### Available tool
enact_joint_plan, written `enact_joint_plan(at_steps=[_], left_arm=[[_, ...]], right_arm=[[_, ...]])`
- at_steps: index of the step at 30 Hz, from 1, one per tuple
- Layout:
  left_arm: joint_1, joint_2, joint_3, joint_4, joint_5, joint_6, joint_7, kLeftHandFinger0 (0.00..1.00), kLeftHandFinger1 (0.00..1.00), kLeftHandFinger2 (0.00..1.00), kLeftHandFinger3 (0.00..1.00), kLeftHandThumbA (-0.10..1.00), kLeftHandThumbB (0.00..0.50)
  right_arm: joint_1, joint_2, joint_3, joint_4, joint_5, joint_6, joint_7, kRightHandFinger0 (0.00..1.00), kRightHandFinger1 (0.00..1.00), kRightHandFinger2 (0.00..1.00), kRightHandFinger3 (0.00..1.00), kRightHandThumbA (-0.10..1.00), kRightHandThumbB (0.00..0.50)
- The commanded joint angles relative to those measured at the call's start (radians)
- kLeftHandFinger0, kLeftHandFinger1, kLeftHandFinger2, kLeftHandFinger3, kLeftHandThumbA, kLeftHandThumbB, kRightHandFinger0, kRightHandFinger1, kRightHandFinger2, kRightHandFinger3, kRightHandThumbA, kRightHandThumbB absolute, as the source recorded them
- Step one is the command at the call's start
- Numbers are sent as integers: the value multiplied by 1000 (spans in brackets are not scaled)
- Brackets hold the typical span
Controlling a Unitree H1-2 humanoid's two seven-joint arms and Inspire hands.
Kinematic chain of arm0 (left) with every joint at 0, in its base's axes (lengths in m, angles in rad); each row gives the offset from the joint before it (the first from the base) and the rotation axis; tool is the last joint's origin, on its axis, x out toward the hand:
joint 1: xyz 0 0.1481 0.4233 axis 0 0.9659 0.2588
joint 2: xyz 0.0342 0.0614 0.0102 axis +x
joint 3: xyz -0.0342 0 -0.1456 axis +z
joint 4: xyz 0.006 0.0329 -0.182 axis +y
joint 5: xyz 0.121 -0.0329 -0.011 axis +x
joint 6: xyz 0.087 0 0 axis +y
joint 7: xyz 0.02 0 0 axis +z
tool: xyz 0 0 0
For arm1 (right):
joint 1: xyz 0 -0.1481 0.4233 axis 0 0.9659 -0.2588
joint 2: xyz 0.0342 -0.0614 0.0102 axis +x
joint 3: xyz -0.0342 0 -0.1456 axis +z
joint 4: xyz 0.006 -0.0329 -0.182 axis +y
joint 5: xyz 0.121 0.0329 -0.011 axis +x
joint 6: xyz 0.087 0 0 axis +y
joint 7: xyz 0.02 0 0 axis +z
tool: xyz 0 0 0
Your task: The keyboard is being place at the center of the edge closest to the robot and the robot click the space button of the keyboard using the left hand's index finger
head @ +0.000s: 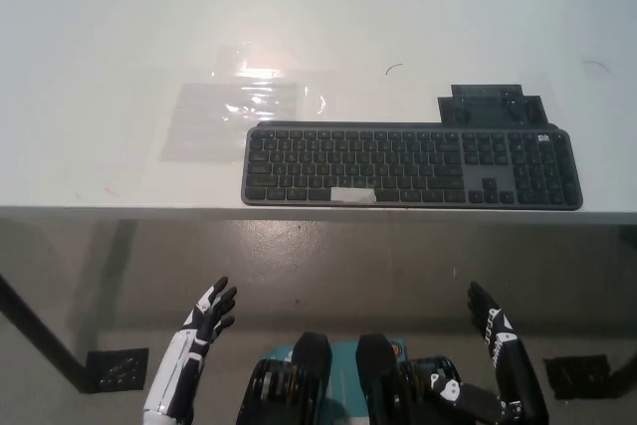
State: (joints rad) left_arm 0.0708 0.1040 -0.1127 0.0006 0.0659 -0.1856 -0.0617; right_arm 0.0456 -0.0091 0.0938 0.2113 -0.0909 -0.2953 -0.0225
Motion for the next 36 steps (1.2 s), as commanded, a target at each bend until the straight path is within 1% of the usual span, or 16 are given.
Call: enact_joint_plan(at_steps=[1,2,3,4,5,8,10,11,12,13,15,17,21,24,32,36], left_arm=[[-19,41,-15,-69,-20,-100,-56,1000,994,847,1000,1000,366],[-17,57,-24,-121,-61,-53,-90,290,119,328,1000,1000,393],[-15,59,-25,-131,-72,-41,-96,58,24,243,1000,1000,415],[-12,53,-25,-168,-101,-14,-99,2,1,10,1000,1000,418],[-5,47,-26,-206,-93,25,-90,0,0,0,1000,1000,419],[1,42,-32,-275,-112,90,-95,0,0,0,1000,1000,430],[-20,44,-44,-283,-78,89,-99,0,0,12,1000,1000,447],[-35,52,-51,-284,-39,86,-99,0,0,22,1000,1000,437],[-52,69,-62,-278,17,69,-103,0,4,71,1000,1000,385],[-68,89,-74,-268,71,50,-109,0,18,127,1000,1000,366],[-120,122,-104,-258,202,44,-113,36,110,286,1000,1000,395],[-168,145,-141,-259,346,77,-113,113,148,320,1000,1000,457],[-240,170,-187,-244,461,127,-130,4,57,199,1000,1000,480],[-318,191,-235,-199,536,155,-161,0,1,148,1000,1000,494],[-461,218,-313,-97,596,218,-227,0,0,61,1000,1000,497],[-513,224,-339,-68,617,270,-272,0,0,69,1000,1000,500]], right_arm=[[-17,5,-5,-17,-4,-52,-6,1000,1000,1000,1000,1000,334],[-18,5,-5,-14,-7,-60,-8,1000,1000,1000,1000,1000,322],[-18,5,-5,-13,-6,-63,-8,1000,1000,1000,1000,1000,319],[-21,4,-5,-8,-7,-68,-8,1000,1000,1000,1000,1000,311],[-21,5,-6,-8,-4,-62,-7,1000,1000,1000,1000,1000,321],[-20,7,-8,-6,-1,-61,-8,1000,1000,1000,1000,1000,329],[-18,5,-10,-9,-3,-60,-9,1000,1000,1000,1000,1000,317],[-19,4,-11,-7,-4,-63,-10,1000,1000,1000,1000,1000,308],[-18,4,-11,-7,-2,-66,-8,1000,1000,1000,1000,1000,305],[-17,4,-11,-10,-2,-64,-7,1000,1000,1000,1000,1000,305],[-18,3,-11,-13,-8,-57,-9,1000,1000,1000,1000,1000,308],[-16,2,-9,-18,-16,-54,-11,1000,1000,1000,1000,1000,301],[-23,3,-7,-18,-13,-51,-7,1000,1000,1000,1000,1000,298],[-33,0,-8,-22,-9,-40,-1,1000,1000,1000,1000,1000,320],[-44,-4,-10,-31,-6,-38,2,1000,1000,1000,1000,1000,328],[-52,-6,-10,-30,-5,-37,3,1000,1000,1000,1000,1000,339]])
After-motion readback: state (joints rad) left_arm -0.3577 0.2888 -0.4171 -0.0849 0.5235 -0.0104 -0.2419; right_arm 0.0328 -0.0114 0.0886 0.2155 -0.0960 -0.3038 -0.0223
